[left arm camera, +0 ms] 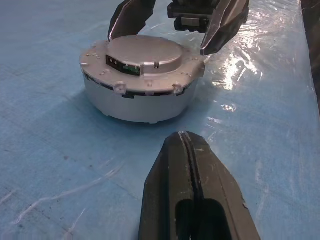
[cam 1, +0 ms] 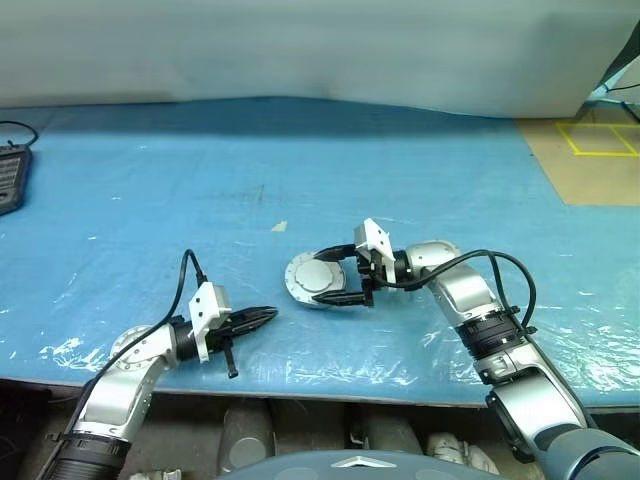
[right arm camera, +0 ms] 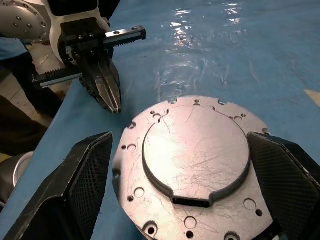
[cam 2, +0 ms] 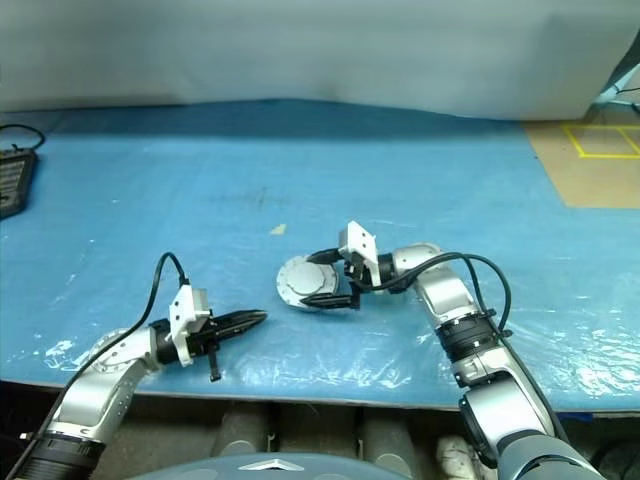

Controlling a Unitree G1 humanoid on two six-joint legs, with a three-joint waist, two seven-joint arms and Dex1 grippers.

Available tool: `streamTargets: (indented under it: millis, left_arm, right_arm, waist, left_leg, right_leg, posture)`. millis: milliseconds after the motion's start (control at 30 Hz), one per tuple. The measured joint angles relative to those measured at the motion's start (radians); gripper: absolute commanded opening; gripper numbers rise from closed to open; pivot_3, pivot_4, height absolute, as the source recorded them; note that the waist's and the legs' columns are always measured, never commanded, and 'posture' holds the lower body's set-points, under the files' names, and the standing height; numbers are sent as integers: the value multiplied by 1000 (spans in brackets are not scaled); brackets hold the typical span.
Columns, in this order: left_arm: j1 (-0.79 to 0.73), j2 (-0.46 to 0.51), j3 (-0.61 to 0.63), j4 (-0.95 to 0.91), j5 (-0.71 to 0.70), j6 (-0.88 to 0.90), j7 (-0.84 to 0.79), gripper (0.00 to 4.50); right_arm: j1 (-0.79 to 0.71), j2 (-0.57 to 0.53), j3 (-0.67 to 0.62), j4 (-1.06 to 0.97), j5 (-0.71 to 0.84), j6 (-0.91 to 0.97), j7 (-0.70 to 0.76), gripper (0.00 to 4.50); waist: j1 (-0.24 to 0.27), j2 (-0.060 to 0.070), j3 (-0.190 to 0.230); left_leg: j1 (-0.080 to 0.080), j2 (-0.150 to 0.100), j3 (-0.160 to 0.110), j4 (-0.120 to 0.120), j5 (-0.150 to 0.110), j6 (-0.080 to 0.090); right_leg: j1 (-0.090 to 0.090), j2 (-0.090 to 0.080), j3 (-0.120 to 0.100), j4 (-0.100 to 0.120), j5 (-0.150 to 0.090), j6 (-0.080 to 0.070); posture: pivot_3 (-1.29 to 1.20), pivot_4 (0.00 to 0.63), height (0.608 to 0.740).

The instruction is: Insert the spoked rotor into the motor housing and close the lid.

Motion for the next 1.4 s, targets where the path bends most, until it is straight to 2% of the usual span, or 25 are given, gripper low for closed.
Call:
streamTargets:
  millis: [233, 300, 433, 1167, 1400]
  left_arm:
    - [7, 0, -6, 0, 3, -10, 15, 0]
    - [7, 0, -8, 0, 5, -15, 21, 0]
    - [8, -1, -21, 0, 9, -23, 26, 0]
    - [-3, -1, -28, 19, 17, -39, 31, 0]
    - [-3, -4, -29, 21, 18, -41, 31, 0]
  right_arm:
    - [-16, 5, 1, 22, -16, -3, -16, 4467]
    - [-29, 6, 8, 41, -41, -29, -35, 4096]
    - [-34, 17, 12, 53, -58, -60, -49, 2952]
    - [-63, -7, 13, -24, -61, -30, -3, 2957]
    - [-73, -8, 41, -3, -104, -77, -18, 2957]
  waist:
    - [0, 0, 0]
    - [0, 0, 0]
    - [0, 0, 0]
    - [0, 0, 0]
    - [0, 0, 0]
  left_leg:
    - [0, 0, 0, 2, 0, 0]
    - [1, 0, 0, 3, 0, 0]
    - [3, 0, 0, 3, 0, 0]
    - [3, 0, 0, 3, 0, 0]
    - [3, 0, 0, 3, 0, 0]
  right_leg:
    - [0, 0, 0, 2, 0, 0]
    - [0, 0, 1, 3, 0, 0]
    - [2, 0, 1, 4, 0, 0]
    - [2, 0, 1, 4, 0, 0]
    - [2, 0, 1, 4, 0, 0]
  posture:
    - [0, 150, 740]
    - [0, 150, 740]
    - [0, 150, 740]
    - [0, 150, 740]
    - [0, 150, 740]
